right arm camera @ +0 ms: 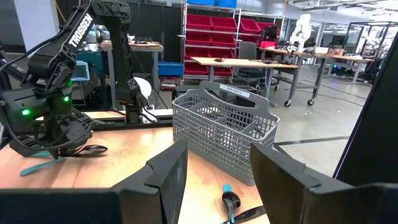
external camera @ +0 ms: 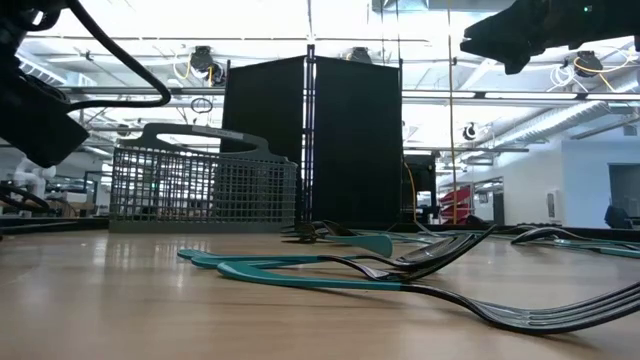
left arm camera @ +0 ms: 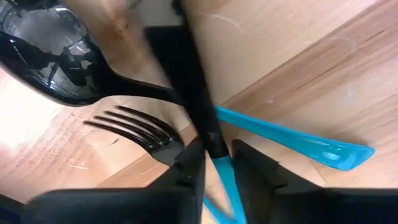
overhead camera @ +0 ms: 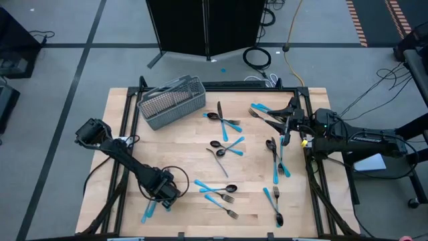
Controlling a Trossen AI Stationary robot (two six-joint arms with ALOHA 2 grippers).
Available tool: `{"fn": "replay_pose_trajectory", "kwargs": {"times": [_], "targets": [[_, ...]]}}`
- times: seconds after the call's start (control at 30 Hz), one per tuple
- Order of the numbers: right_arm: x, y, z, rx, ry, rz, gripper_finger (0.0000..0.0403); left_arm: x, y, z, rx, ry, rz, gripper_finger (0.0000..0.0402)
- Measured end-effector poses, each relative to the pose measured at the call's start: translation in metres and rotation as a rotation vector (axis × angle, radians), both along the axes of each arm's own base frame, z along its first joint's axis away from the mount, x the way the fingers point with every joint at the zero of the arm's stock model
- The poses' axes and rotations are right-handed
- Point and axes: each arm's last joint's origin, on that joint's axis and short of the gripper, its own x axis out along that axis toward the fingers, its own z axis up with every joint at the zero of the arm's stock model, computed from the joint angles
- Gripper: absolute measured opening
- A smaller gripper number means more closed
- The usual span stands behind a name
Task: Sort silverware
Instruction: Put the blue knife into the silverware rack
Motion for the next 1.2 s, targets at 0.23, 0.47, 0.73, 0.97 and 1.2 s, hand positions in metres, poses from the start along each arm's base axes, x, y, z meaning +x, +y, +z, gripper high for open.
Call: {"fn": "replay_pose_trajectory", "kwargs": {"times": [0.23,0.47,0.73,0.97,1.2], "targets": [[0.0,0.0,0.0,0.0,0.0,0.0,0.0169,0.0,0.0,0.001,-0.004,-0.014,-0.025,0.0012],[0.0,0.0,0.0,-0.007,0.002,0.0,0.0169,0.004,0.004,0.027,-0.006,-0.206,-0.024,0.0011],[0.0,0.0,0.0,-0.013,0.004,0.0,0.0169,0.01,0.032,0.098,0.25,-0.692,-0.052,0.0011],[0.0,0.0,0.0,-0.025,0.007,-0.001,0.0169,0.004,0.09,0.149,0.929,-0.958,0.035,0.001],[0.0,0.0,0.0,-0.026,0.007,-0.001,0.0169,-0.005,0.152,0.17,1.397,-0.804,0.227,0.001]]}}
